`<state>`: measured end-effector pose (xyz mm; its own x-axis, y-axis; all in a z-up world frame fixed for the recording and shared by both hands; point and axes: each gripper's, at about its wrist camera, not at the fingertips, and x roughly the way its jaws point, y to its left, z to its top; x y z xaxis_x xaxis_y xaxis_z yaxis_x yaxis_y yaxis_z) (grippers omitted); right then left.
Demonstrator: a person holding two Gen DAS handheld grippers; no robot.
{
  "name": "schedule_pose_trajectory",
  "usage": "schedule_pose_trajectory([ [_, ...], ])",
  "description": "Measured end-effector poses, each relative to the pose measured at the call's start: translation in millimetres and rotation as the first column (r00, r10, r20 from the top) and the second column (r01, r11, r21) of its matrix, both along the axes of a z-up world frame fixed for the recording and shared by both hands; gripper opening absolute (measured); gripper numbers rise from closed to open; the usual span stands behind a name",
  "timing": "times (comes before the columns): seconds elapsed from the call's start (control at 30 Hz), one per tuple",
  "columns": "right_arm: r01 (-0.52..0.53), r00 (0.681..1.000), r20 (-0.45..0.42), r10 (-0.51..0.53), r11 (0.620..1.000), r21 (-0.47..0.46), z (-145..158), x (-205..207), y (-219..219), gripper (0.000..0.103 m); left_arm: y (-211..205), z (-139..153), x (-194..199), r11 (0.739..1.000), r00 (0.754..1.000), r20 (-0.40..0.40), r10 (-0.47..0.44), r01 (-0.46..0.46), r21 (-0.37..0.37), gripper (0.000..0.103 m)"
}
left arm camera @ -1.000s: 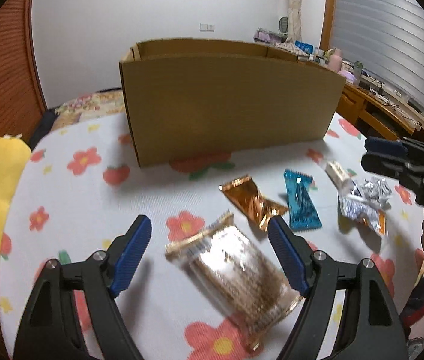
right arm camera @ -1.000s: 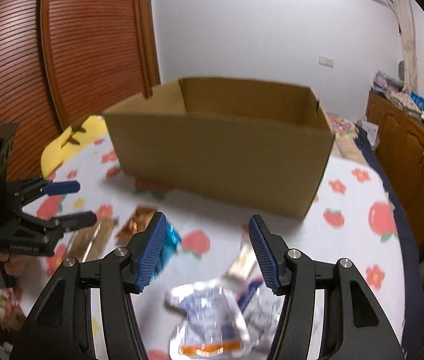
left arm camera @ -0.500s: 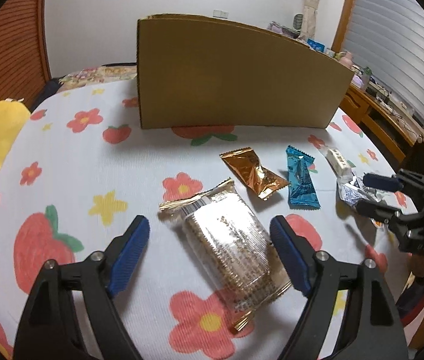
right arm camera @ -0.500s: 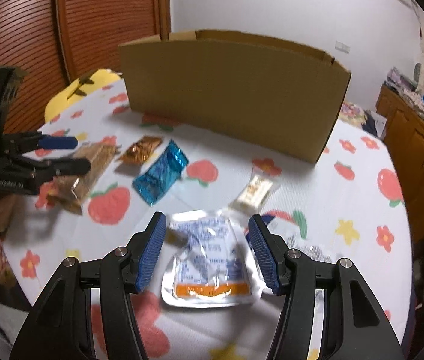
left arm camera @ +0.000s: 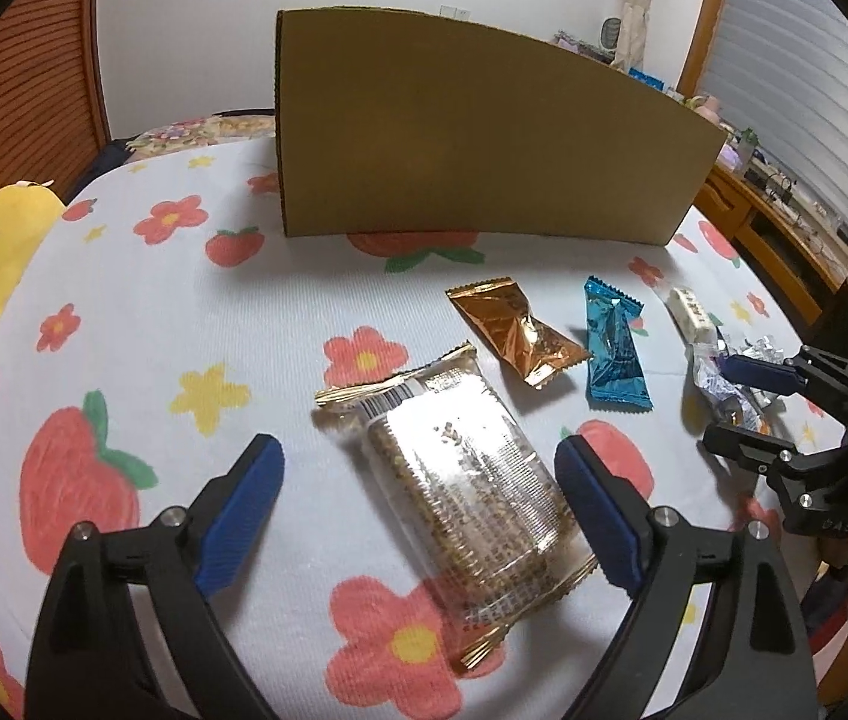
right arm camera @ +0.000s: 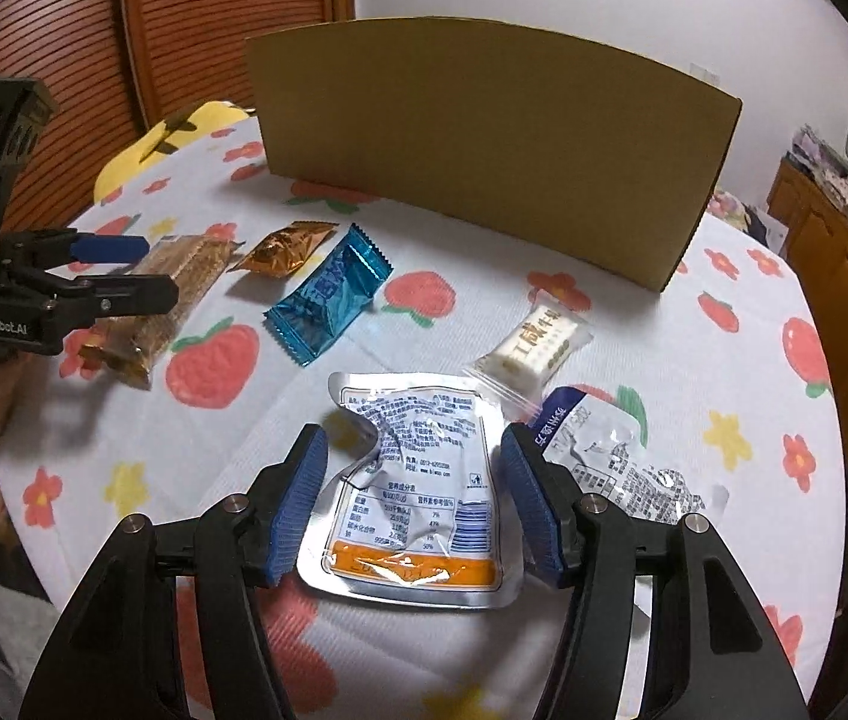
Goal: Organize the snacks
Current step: 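Move both tools back toward the remaining snacks on the table, then grasp the clear wafer bar packet with the left tool while the right tool grasps the orange-striped silver packet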
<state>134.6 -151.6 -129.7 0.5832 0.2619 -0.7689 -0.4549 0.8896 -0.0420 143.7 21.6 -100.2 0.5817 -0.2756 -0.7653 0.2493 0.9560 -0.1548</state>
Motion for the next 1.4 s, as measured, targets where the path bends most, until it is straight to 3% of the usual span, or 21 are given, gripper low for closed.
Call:
schedule_pose_trajectory([
  [0.13, 0.002, 1.0, 0.0, -0.002, 1.0, 0.0, -0.9, 0.0, 0.3, 0.061, -8.7, -1.1, 1.0, 0.999, 1.0, -0.007, 0.014, -0.014, 0.037, 0.093],
  [0.27, 0.003, 1.0, 0.005, -0.003, 1.0, -0.009, -0.9, -0.3, 1.6, 0.061, -20.1, -5.2, 0.1, 0.992, 1.0, -0.003, 0.018, -0.018, 0.124, 0.094],
  [0.33, 0.003, 1.0, 0.008, -0.003, 1.0, -0.011, -0.9, -0.6, 2.0, 0.061, -23.7, -7.6, -0.8, 0.989, 1.0, -0.01, 0.014, -0.013, 0.15, 0.1],
  [0.57, 0.007, 1.0, 0.006, -0.007, 1.0, 0.006, -1.0, -0.2, -0.2, 0.061, -21.4, -6.8, -2.2, 0.989, 0.999, -0.025, 0.025, -0.021, 0.146, 0.101],
  [0.93, 0.008, 1.0, 0.007, -0.008, 1.0, 0.006, -1.3, -0.5, -0.2, 0.061, -12.8, 7.0, -2.7, 0.998, 0.999, -0.018, 0.034, -0.033, 0.05, 0.098],
  [1.07, 0.008, 1.0, 0.008, -0.008, 1.0, 0.006, -1.1, -0.5, 0.0, 0.061, -11.5, 7.3, -0.4, 0.999, 0.999, -0.034, 0.026, -0.025, 0.031, 0.08],
  [1.13, 0.008, 1.0, 0.008, -0.008, 1.0, 0.004, -1.4, -0.5, 0.0, 0.061, -12.4, 5.7, -0.8, 0.999, 0.999, -0.042, 0.02, -0.019, 0.035, 0.064],
  [1.4, 0.009, 1.0, 0.01, -0.009, 1.0, -0.006, -2.2, -0.5, 0.5, 0.061, -12.3, 8.3, -13.3, 0.998, 1.0, -0.013, -0.015, 0.016, 0.056, 0.045],
])
